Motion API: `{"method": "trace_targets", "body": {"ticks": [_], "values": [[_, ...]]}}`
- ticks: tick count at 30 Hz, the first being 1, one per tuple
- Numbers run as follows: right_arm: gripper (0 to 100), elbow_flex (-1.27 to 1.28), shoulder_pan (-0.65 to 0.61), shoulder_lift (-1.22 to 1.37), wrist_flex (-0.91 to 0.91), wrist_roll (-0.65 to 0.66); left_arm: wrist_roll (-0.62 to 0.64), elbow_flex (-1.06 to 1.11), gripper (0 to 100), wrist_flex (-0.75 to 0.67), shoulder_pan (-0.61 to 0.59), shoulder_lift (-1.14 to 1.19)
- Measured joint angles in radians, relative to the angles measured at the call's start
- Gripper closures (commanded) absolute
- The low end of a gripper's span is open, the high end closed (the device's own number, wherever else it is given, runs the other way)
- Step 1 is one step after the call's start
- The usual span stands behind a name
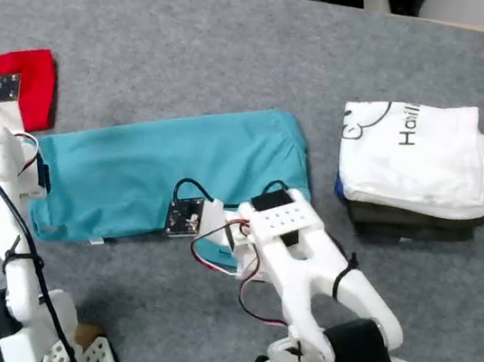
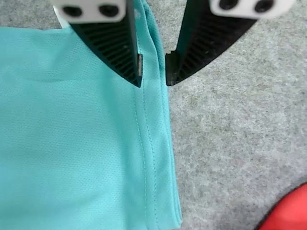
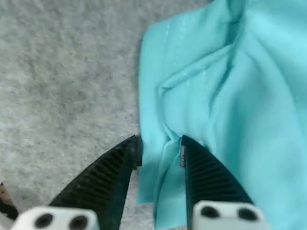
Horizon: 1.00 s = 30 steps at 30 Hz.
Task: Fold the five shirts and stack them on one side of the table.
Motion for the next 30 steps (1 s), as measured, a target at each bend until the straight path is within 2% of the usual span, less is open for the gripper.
{"method": "trace_targets", "body": {"ticks": [4,12,20,25,27,30], "values": [[98.6,-0.002,0.002,0.0,-0.026,-0.008,0.0,0.0,89,0.0,-0.008,0.0],[98.6,-0.021,0.028,0.014,-0.037,-0.117,0.0,0.0,89,0.0,-0.008,0.0],[98.6,-0.18,0.034,0.043,0.127,-0.158,0.0,0.0,89,0.0,-0.008,0.0],[98.5,-0.183,0.034,0.043,0.15,-0.158,0.0,0.0,89,0.0,-0.008,0.0],[96.6,-0.164,0.034,0.043,0.146,-0.146,0.0,0.0,89,0.0,-0.008,0.0],[86.7,-0.106,0.034,0.043,0.12,-0.112,0.0,0.0,89,0.0,-0.008,0.0]]}}
